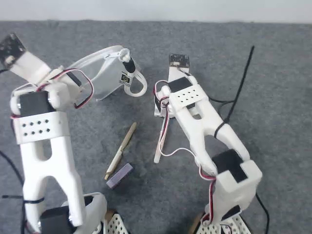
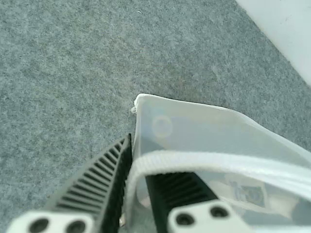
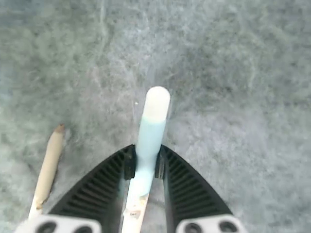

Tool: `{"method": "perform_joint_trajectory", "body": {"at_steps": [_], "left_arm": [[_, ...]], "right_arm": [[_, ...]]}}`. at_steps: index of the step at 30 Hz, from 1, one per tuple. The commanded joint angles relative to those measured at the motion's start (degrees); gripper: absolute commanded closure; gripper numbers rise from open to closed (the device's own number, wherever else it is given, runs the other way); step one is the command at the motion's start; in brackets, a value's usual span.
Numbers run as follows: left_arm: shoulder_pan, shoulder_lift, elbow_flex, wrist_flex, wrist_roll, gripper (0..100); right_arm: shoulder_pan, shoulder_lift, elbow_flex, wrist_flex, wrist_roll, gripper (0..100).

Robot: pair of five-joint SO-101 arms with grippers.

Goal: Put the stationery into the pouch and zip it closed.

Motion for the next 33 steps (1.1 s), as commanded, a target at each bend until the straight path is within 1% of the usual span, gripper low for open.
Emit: {"method": "perform_joint_trajectory", "body": {"at_steps": [1,12,19,26,30,33], "left_arm": [[-0.35,0.09,-0.13,-1.67,0.70,99],[-0.18,-0.18,-0.13,-1.49,0.70,99],[2.73,-0.26,-0.13,-0.53,0.62,99],[2.99,-0.26,-0.13,-0.53,0.62,99],[2.99,-0.26,-0.13,-0.53,0.62,99],[4.22,-0.26,-0.13,-0.53,0.18,99]], "right_arm": [[0.31,-7.25,-1.49,2.68,-0.18,99.2],[0.22,-15.78,-1.49,9.71,-0.18,99.2],[-4.00,-21.32,-1.41,17.27,-0.18,99.2],[-4.88,-23.78,1.14,17.36,-0.18,99.2],[-8.13,-27.47,3.34,17.89,-0.18,99.2],[-9.10,-32.22,6.42,17.36,-0.18,99.2]]}}
